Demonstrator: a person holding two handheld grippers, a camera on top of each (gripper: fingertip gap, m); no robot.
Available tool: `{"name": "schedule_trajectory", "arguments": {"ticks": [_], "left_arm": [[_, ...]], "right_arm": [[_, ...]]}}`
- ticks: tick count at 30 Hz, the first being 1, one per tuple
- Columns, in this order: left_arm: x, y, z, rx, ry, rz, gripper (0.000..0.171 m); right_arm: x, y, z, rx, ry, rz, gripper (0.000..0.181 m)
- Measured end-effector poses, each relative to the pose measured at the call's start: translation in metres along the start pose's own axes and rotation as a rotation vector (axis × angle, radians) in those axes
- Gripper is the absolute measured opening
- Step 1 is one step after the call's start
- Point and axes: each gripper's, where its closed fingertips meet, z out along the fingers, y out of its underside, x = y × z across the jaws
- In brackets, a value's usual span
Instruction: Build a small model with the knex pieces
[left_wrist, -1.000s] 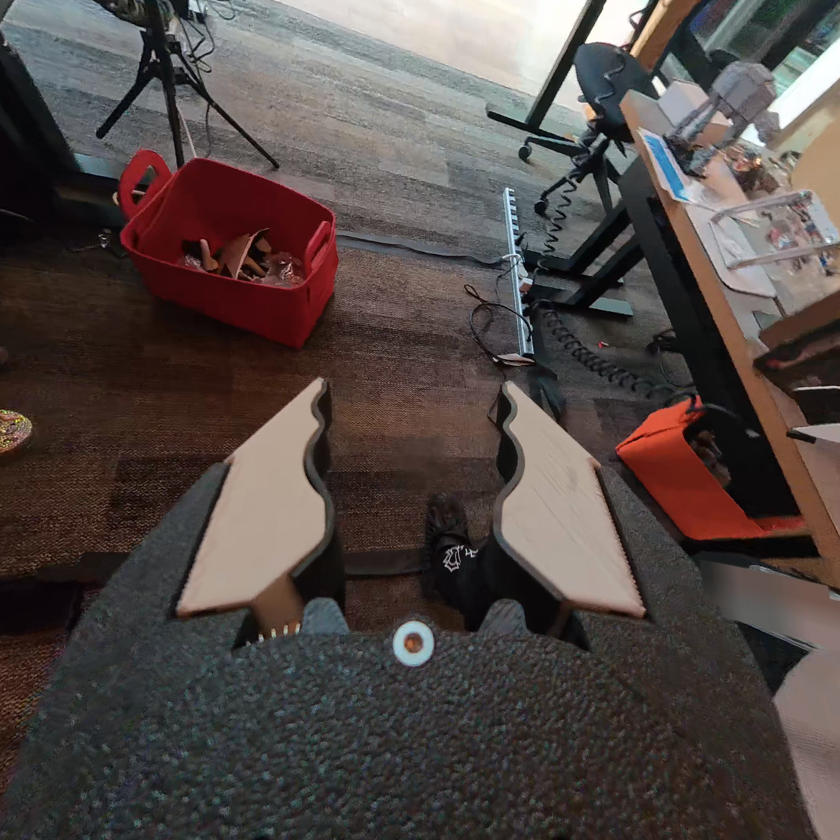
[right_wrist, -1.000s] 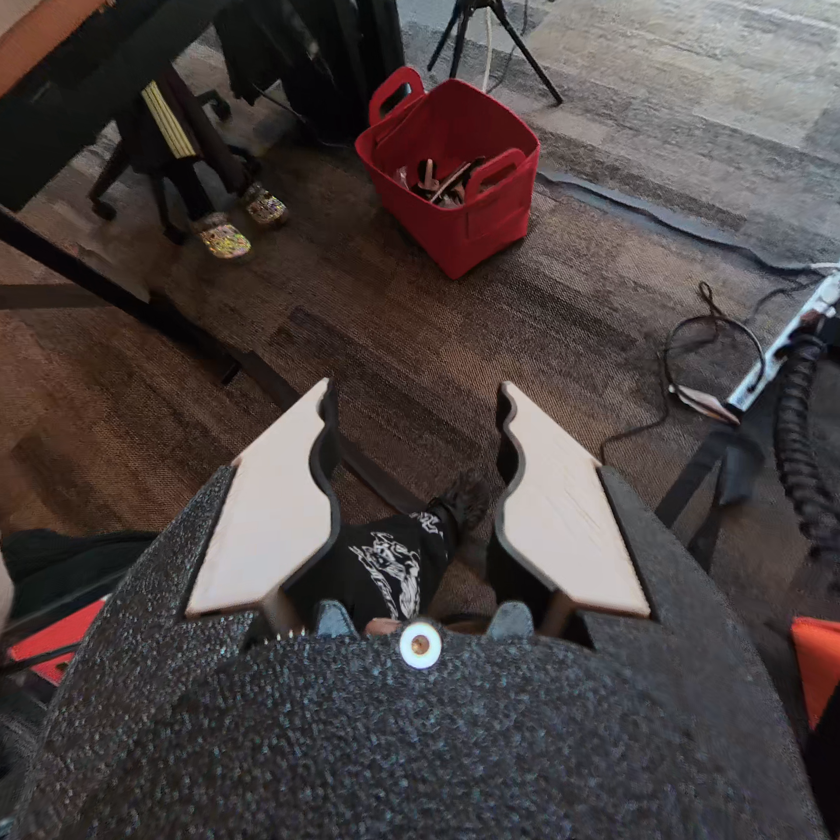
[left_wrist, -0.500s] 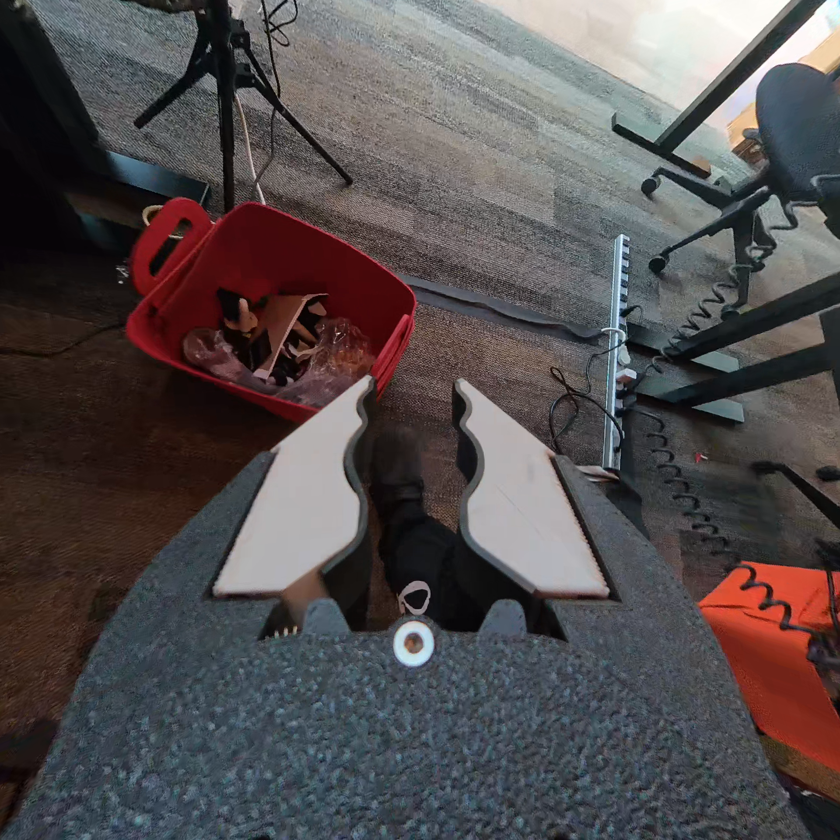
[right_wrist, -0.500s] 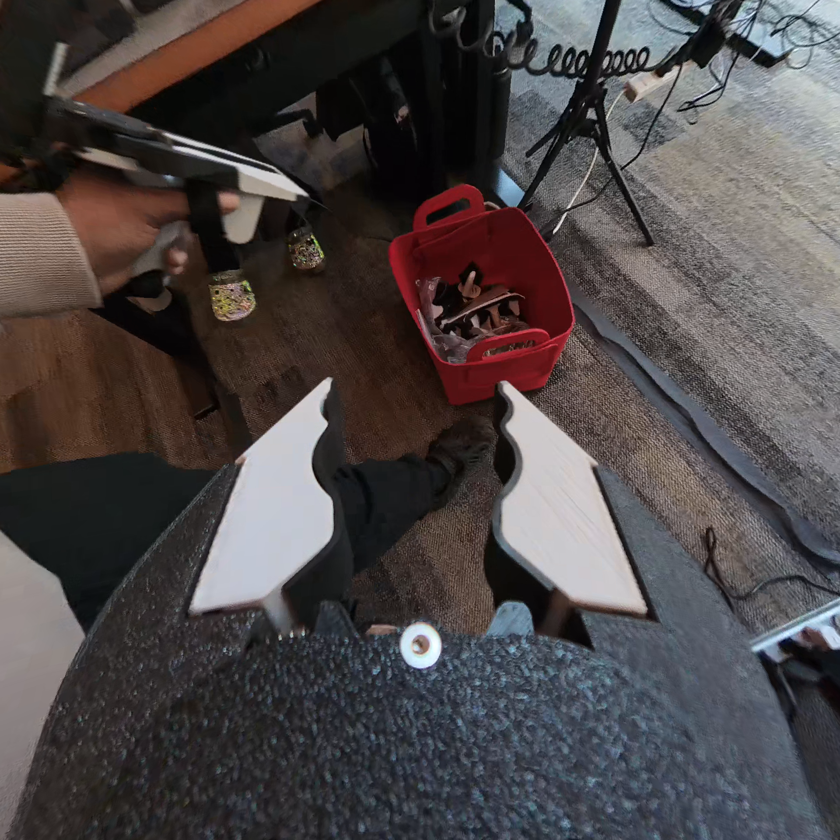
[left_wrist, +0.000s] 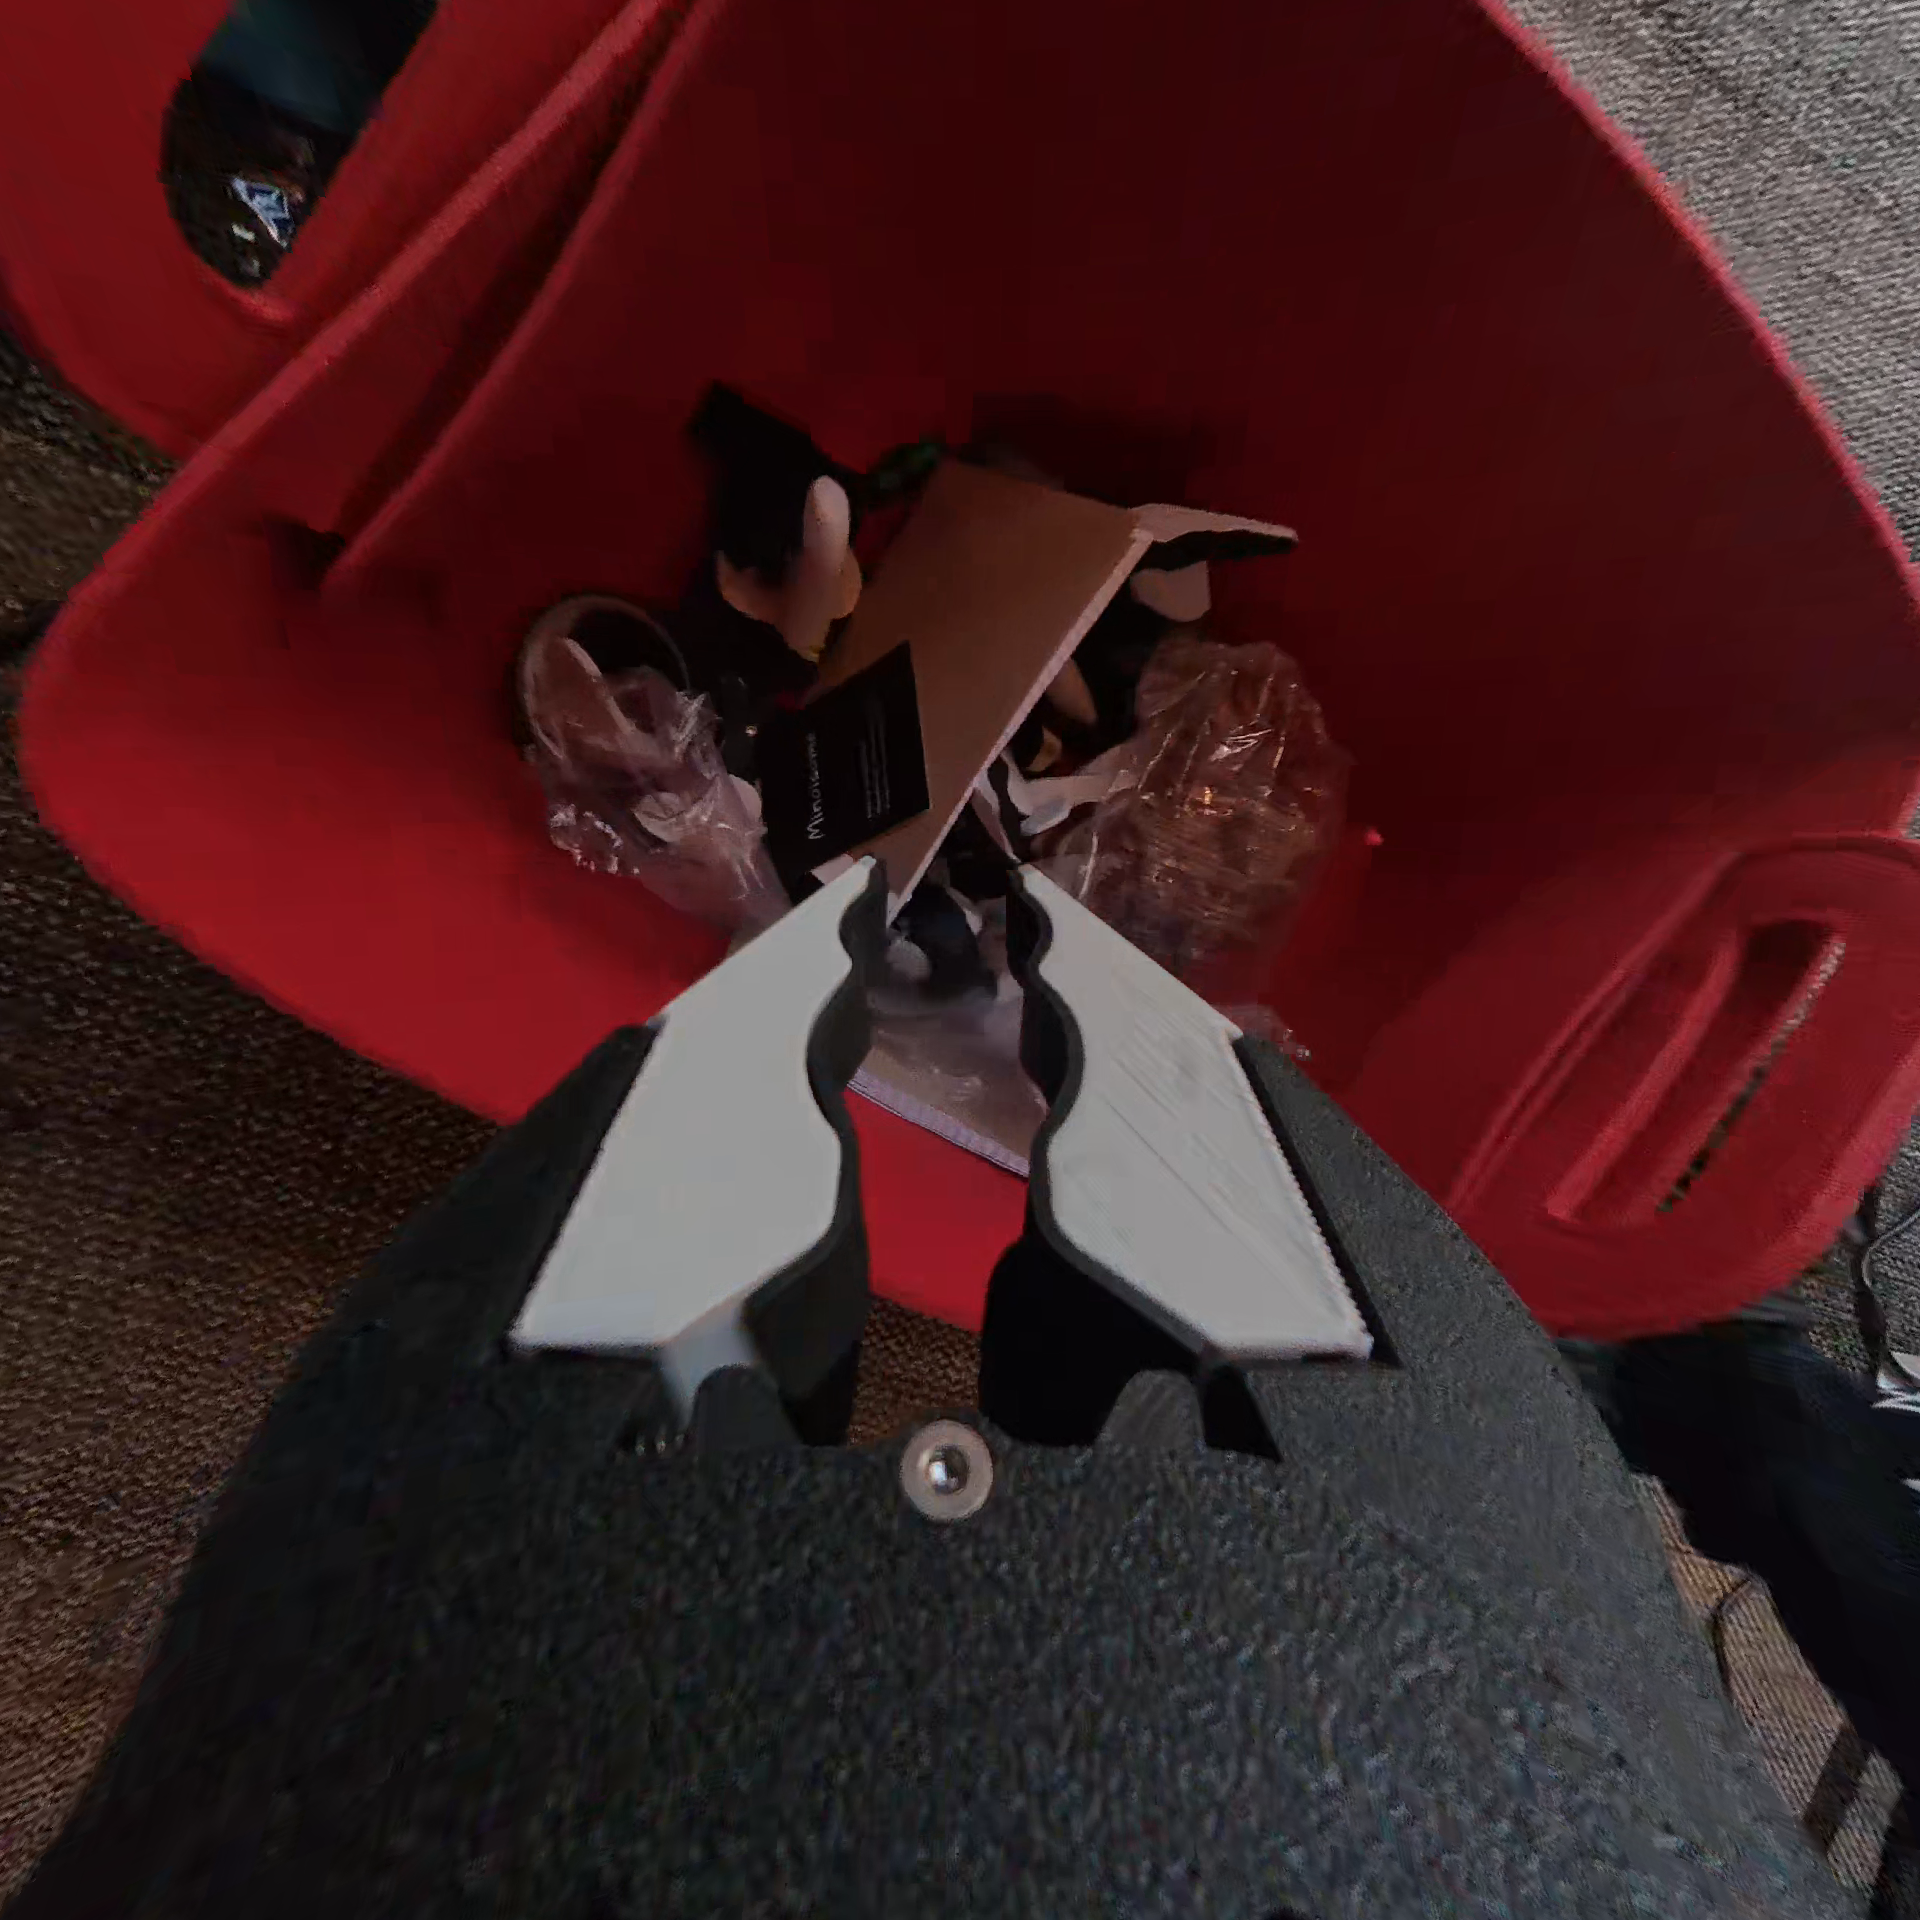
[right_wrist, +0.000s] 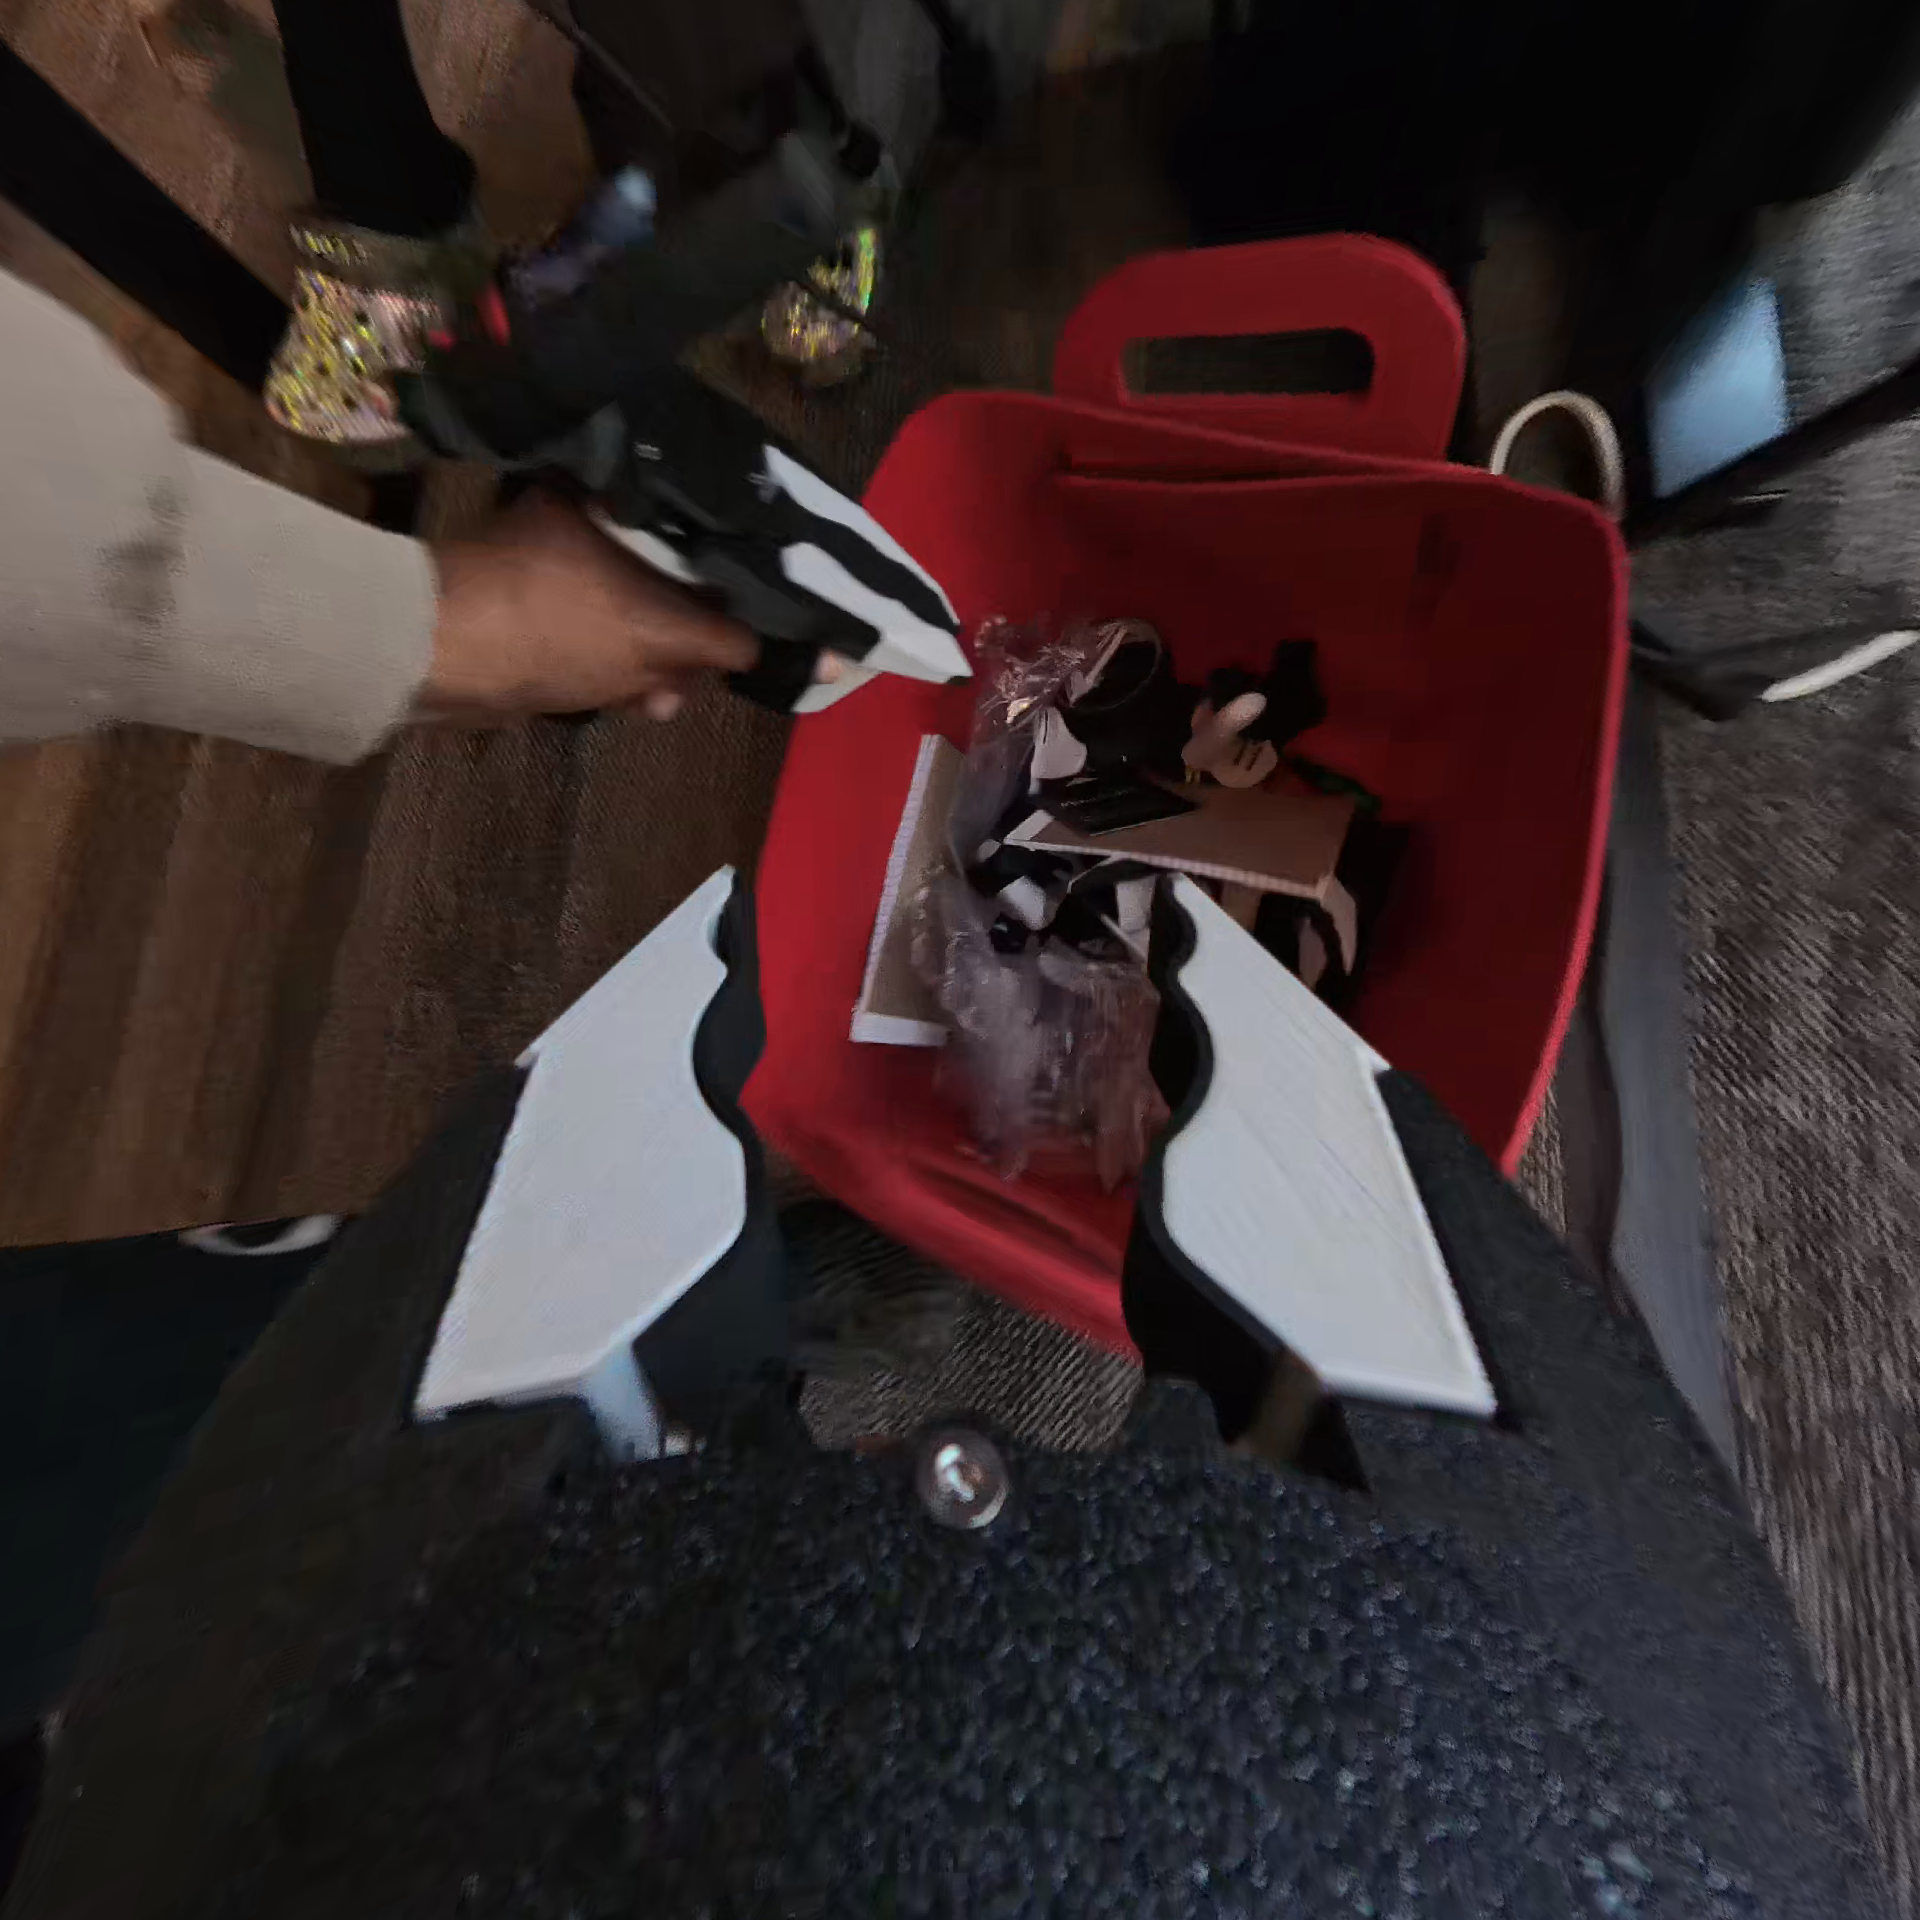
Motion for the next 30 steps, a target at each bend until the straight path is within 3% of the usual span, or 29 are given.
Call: {"name": "schedule_trajectory", "arguments": {"ticks": [3,6,10,14,15,16,18,21,27,30], "left_arm": [[-0.021,0.008,0.015,0.038,0.0,-0.015,0.024],[-0.041,-0.005,0.02,0.143,-0.003,-0.038,0.026],[-0.059,-0.023,0.024,0.264,-0.034,-0.078,0.034],[-0.06,-0.03,0.027,0.337,-0.05,-0.126,0.039],[-0.057,-0.03,0.028,0.344,-0.048,-0.121,0.041],[-0.052,-0.029,0.029,0.35,-0.053,-0.109,0.041],[-0.041,-0.029,0.031,0.363,-0.058,-0.103,0.041],[-0.022,-0.031,0.04,0.352,-0.051,-0.131,0.041],[-0.001,-0.05,0.084,0.243,-0.015,-0.202,0.041],[-0.006,-0.058,0.112,0.197,-0.053,-0.147,0.038]], "right_arm": [[0.064,0.018,0.107,-0.083,-0.066,0.003,0.072],[0.113,0.025,0.195,-0.103,-0.064,0.176,0.073],[0.156,0.044,0.292,-0.15,-0.017,0.289,0.075],[0.181,0.085,0.374,-0.272,0.055,0.245,0.083],[0.182,0.095,0.388,-0.298,0.054,0.227,0.075],[0.182,0.102,0.396,-0.313,0.055,0.206,0.052],[0.176,0.1,0.394,-0.282,0.046,0.227,0.034],[0.171,0.095,0.364,-0.234,0.032,0.186,0.03],[0.184,0.079,0.259,-0.124,0.071,0.14,0.026],[0.185,0.075,0.214,-0.094,0.092,0.154,0.026]]}}
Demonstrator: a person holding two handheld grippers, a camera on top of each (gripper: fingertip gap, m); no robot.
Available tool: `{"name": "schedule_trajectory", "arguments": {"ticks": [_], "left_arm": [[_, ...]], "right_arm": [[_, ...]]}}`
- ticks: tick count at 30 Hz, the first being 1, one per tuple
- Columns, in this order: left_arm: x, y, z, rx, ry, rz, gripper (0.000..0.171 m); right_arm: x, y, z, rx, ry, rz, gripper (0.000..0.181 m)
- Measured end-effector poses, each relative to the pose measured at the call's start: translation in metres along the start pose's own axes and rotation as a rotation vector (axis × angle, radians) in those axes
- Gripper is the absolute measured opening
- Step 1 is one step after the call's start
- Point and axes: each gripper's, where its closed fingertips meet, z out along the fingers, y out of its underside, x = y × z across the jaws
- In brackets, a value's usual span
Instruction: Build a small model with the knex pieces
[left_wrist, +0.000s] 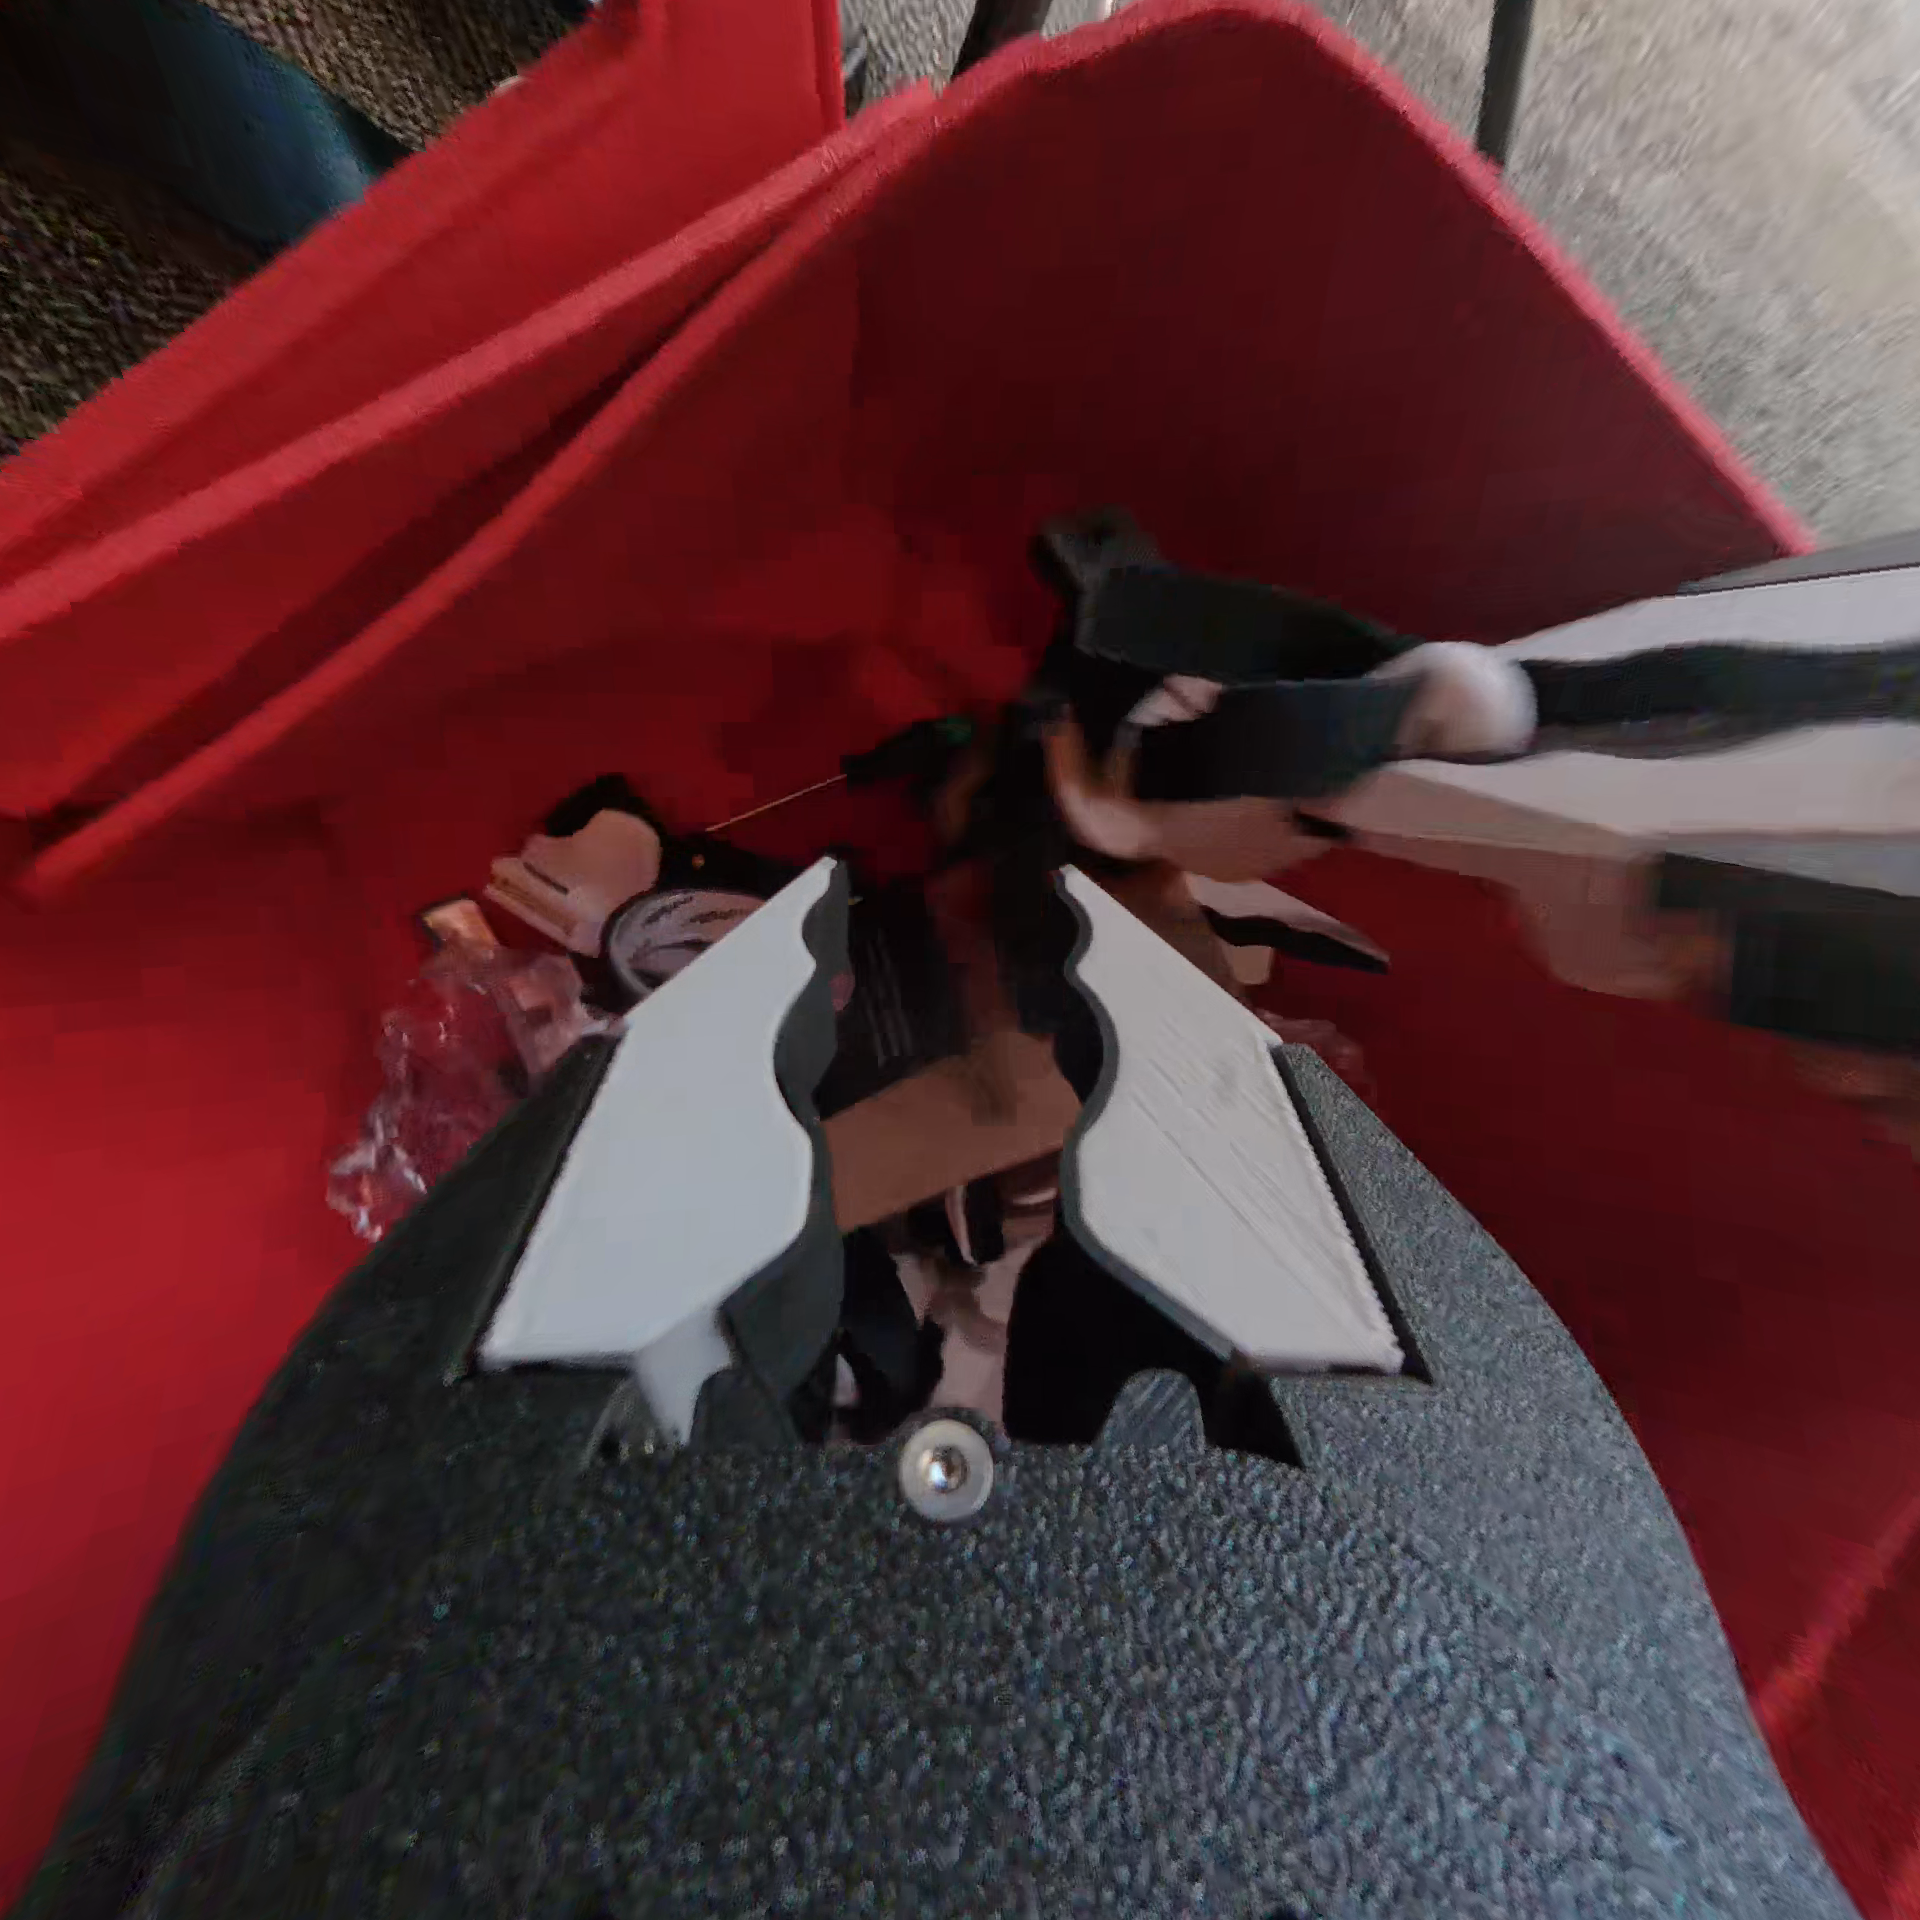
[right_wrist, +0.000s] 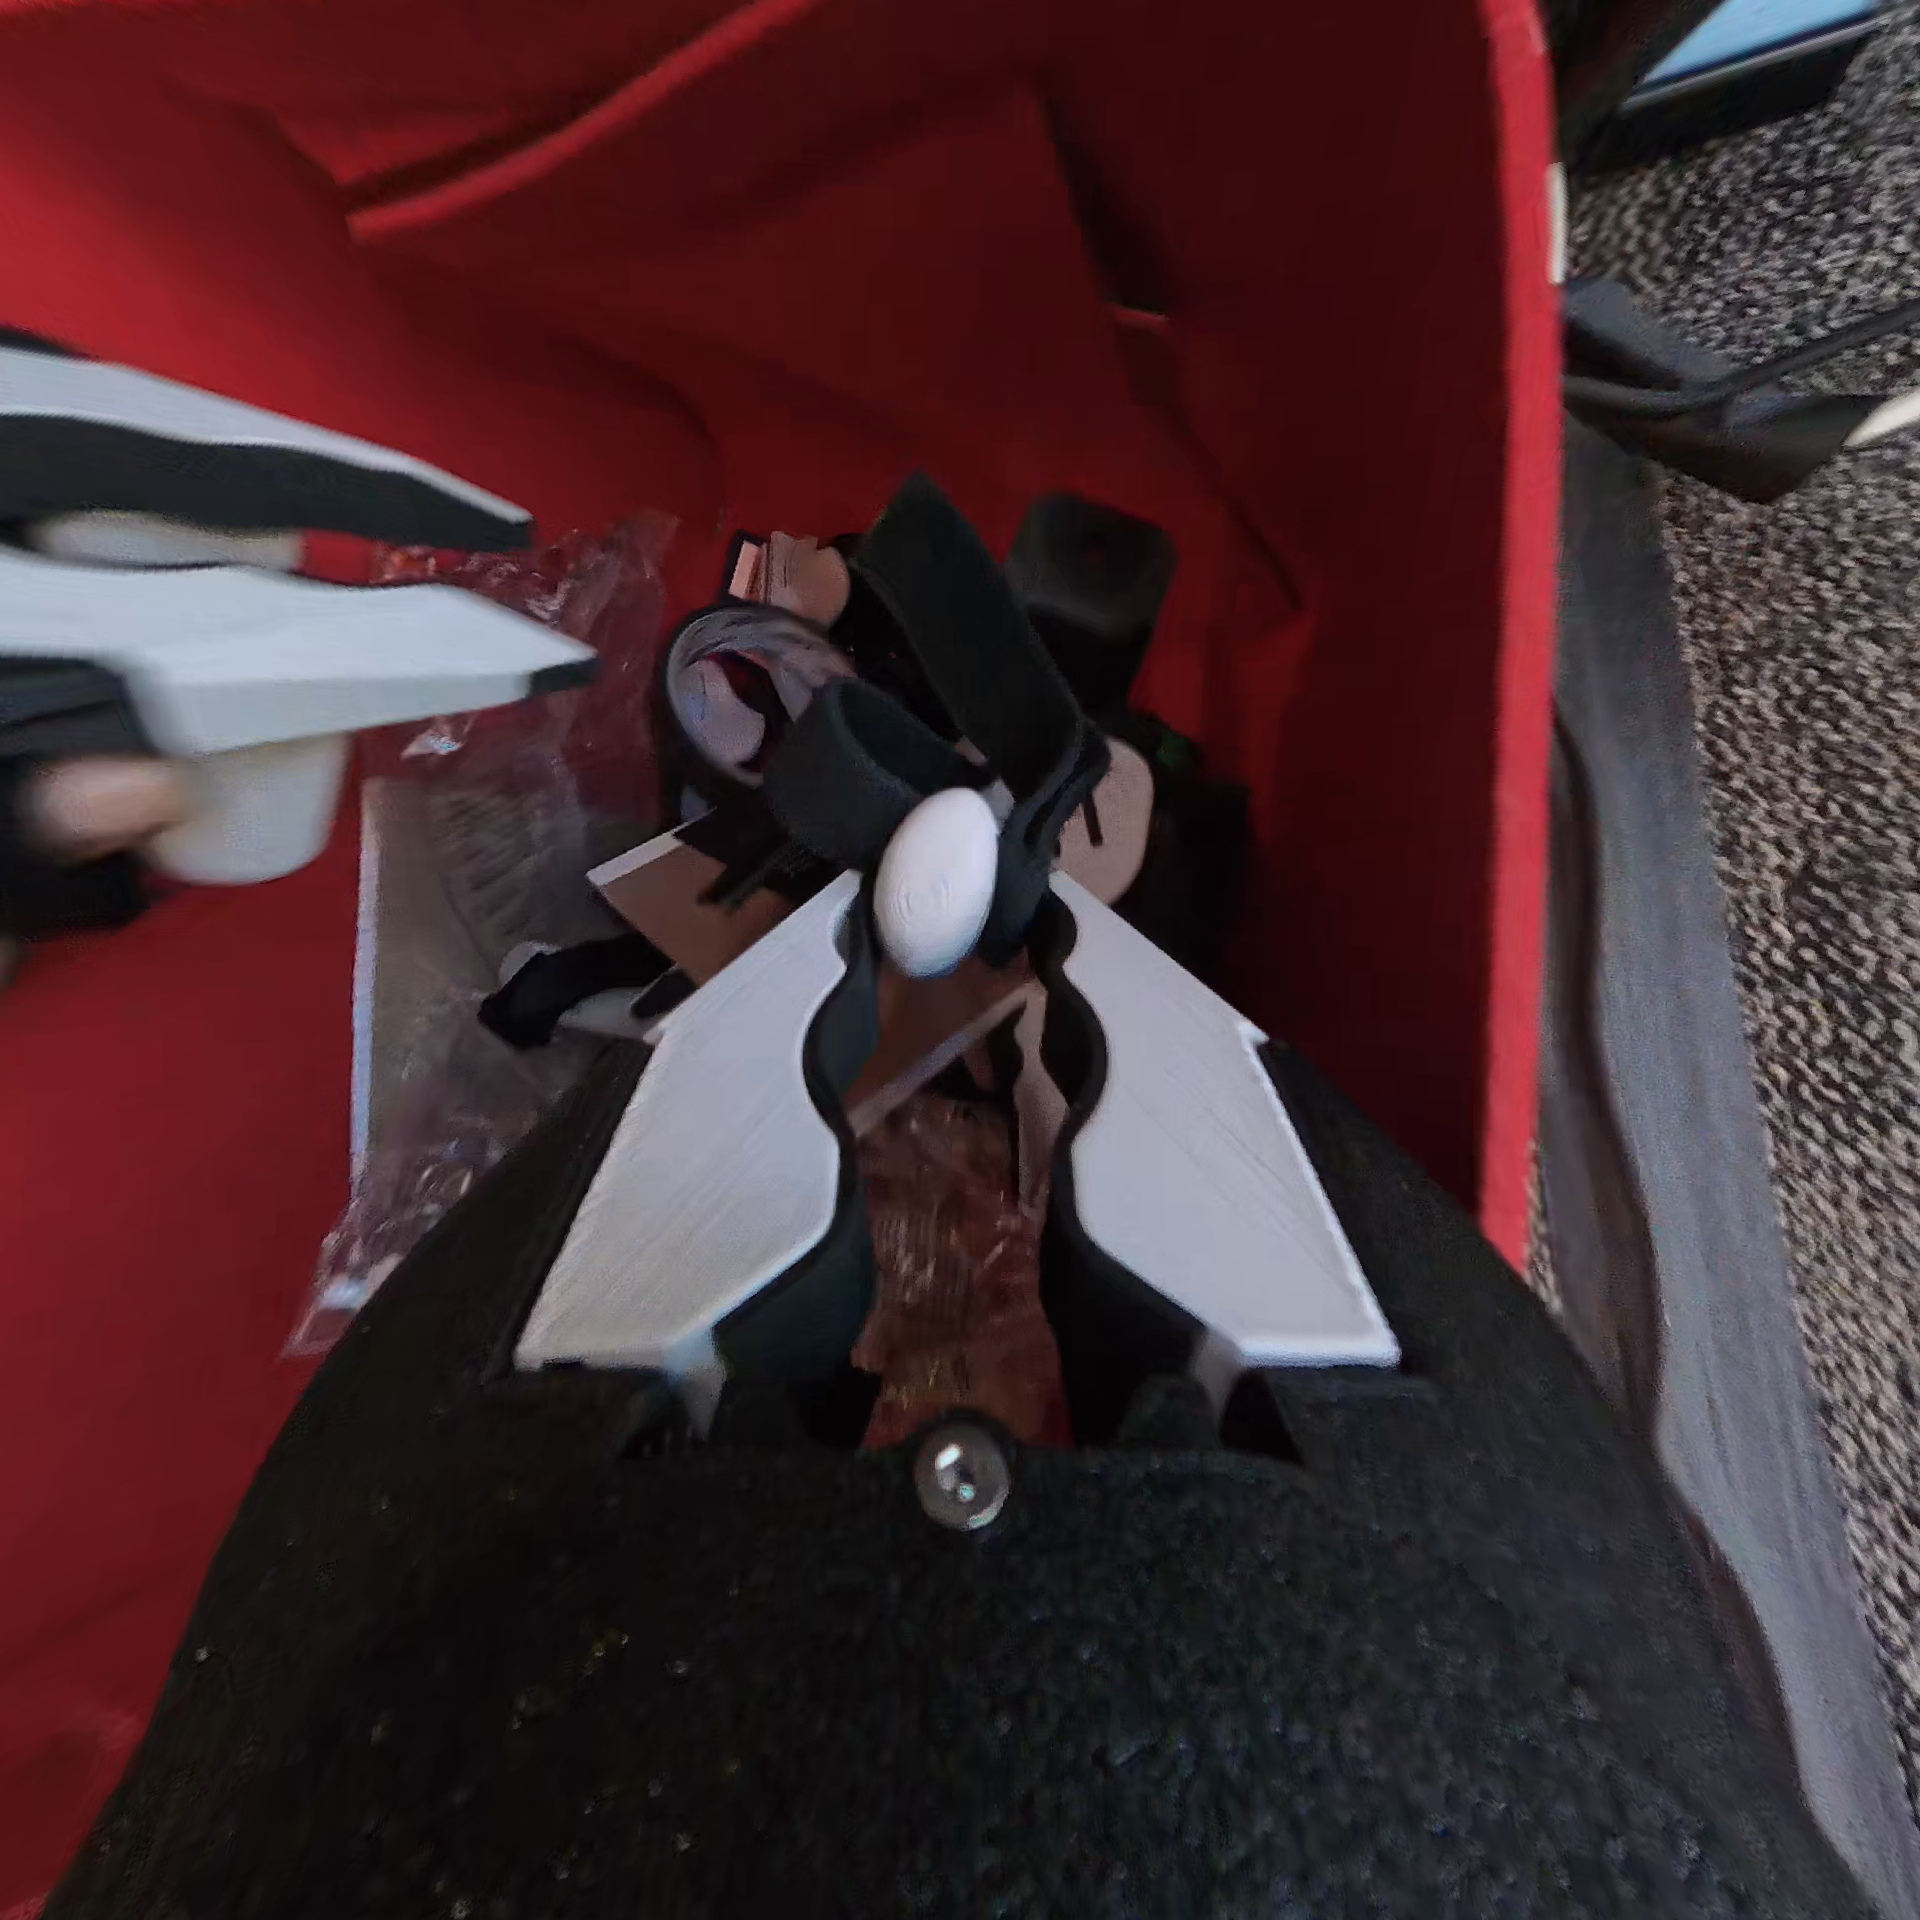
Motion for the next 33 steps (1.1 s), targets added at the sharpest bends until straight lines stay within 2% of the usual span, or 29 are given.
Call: {"name": "schedule_trajectory", "arguments": {"ticks": [3,7,11,14,19,21,23,25,29,33], "left_arm": [[-0.008,0.007,0.021,-0.063,-0.033,0.047,0.038],[-0.023,0.022,0.035,-0.15,-0.039,0.064,0.037],[-0.034,0.035,0.065,-0.249,-0.034,0.096,0.032],[-0.042,0.042,0.105,-0.31,-0.042,0.186,0.027],[-0.052,0.084,0.159,-0.456,-0.061,0.297,0.023],[-0.05,0.1,0.167,-0.491,-0.048,0.283,0.02],[-0.045,0.11,0.168,-0.49,-0.033,0.23,0.001],[-0.044,0.116,0.163,-0.46,-0.06,0.191,0.0],[-0.044,0.132,0.142,-0.438,-0.058,0.079,0.001],[-0.038,0.144,0.126,-0.407,-0.035,0.033,0.001]], "right_arm": [[-0.007,0.017,-0.036,0.004,0.005,0.006,0.026],[-0.029,0.06,-0.075,-0.061,-0.014,-0.052,0.026],[-0.055,0.109,-0.089,-0.186,-0.051,-0.149,0.027],[-0.063,0.121,-0.09,-0.208,-0.058,-0.186,0.03],[-0.06,0.1,-0.085,-0.12,-0.058,-0.161,0.036],[-0.058,0.087,-0.084,-0.075,-0.066,-0.122,0.036],[-0.053,0.072,-0.081,-0.028,-0.067,-0.097,0.037],[-0.046,0.056,-0.072,0.011,-0.063,-0.105,0.037],[-0.038,0.018,-0.031,0.044,-0.101,-0.12,0.04],[-0.03,-0.005,0.04,-0.01,-0.146,-0.17,0.041]]}}
